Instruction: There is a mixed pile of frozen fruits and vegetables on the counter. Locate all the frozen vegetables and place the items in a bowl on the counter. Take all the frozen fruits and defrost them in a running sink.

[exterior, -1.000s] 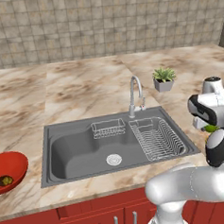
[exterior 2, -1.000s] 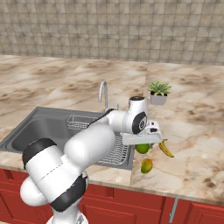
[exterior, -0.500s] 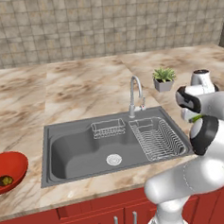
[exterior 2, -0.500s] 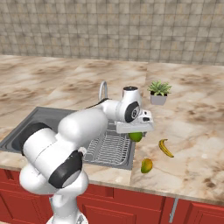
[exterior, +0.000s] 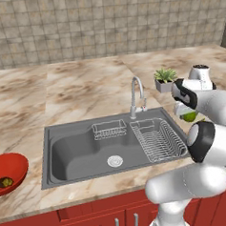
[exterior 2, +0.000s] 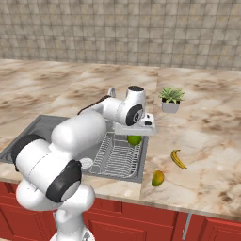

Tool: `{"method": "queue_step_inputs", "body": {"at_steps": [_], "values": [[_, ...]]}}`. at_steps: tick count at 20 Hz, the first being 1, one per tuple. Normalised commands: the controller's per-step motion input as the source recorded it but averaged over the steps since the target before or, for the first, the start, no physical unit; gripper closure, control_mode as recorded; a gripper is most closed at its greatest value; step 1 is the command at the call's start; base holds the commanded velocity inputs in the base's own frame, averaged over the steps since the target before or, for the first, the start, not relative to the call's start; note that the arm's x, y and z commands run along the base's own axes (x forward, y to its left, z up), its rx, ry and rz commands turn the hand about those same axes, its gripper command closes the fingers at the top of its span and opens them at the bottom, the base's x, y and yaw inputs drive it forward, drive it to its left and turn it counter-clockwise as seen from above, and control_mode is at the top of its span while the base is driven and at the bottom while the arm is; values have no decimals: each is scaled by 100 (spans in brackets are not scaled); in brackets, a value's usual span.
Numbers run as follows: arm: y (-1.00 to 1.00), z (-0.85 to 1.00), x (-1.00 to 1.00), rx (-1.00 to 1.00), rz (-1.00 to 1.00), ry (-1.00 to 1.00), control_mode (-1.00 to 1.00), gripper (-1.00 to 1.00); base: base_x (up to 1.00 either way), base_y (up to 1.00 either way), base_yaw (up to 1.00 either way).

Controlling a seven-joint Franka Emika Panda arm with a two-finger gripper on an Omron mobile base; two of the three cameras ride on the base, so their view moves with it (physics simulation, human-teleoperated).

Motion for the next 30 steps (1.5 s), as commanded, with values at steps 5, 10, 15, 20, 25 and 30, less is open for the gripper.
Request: {"method": "queue_step_inputs", "body": {"at_steps": [5, 10, 15, 20, 25, 30], "values": [[77, 7, 0, 0, 0, -4, -100, 100, 0, 0, 0], [83, 13, 0, 0, 0, -4, -100, 100, 0, 0, 0], [77, 22, 0, 0, 0, -5, -100, 100, 0, 0, 0], [67, 16, 0, 0, 0, -1, -100, 100, 0, 0, 0], [65, 5, 0, 0, 0, -1, -100, 100, 0, 0, 0], [63, 0, 0, 2, 0, -1, -100, 100, 0, 0, 0]]}}
